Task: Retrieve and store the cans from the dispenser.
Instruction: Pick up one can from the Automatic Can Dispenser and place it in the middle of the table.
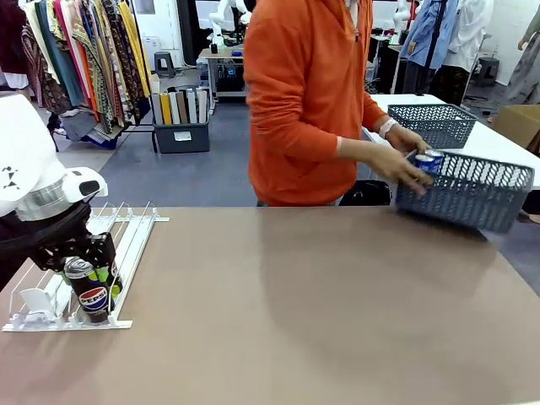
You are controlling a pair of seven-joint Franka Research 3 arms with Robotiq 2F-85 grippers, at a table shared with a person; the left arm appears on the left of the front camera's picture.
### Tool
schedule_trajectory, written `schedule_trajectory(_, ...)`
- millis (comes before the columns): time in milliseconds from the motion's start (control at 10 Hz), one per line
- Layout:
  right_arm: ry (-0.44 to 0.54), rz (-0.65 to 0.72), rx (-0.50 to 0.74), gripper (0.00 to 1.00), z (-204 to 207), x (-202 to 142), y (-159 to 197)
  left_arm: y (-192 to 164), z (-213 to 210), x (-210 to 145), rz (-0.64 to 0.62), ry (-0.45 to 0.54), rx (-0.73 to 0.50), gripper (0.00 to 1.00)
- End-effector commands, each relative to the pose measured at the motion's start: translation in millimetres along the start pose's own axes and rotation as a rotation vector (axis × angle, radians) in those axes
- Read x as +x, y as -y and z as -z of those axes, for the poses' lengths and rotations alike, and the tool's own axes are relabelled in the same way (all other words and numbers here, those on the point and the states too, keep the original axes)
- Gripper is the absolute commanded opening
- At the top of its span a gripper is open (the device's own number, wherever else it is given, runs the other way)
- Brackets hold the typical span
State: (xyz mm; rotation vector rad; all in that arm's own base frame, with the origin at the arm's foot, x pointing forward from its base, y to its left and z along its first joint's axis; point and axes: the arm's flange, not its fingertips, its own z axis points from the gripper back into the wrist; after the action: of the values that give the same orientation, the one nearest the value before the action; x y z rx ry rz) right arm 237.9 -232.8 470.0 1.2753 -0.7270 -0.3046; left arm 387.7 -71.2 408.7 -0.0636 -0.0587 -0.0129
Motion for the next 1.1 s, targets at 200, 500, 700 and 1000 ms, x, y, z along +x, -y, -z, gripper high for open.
schedule_trajectory(200,0.017,-0.026,0.024,1.00,1,4,-2,7,-22,-4,-0.012,0.016,0.032,0.00)
schedule_trajectory(500,0.017,-0.026,0.024,1.00,1,4,-2,27,-101,-29,0.078,0.045,0.017,0.00)
schedule_trajectory(700,0.017,-0.026,0.024,1.00,1,4,-2,31,-152,-47,0.142,0.125,-0.033,0.00)
schedule_trajectory(1000,0.017,-0.026,0.024,1.00,1,4,-2,19,-195,-66,0.147,0.241,-0.095,0.00)
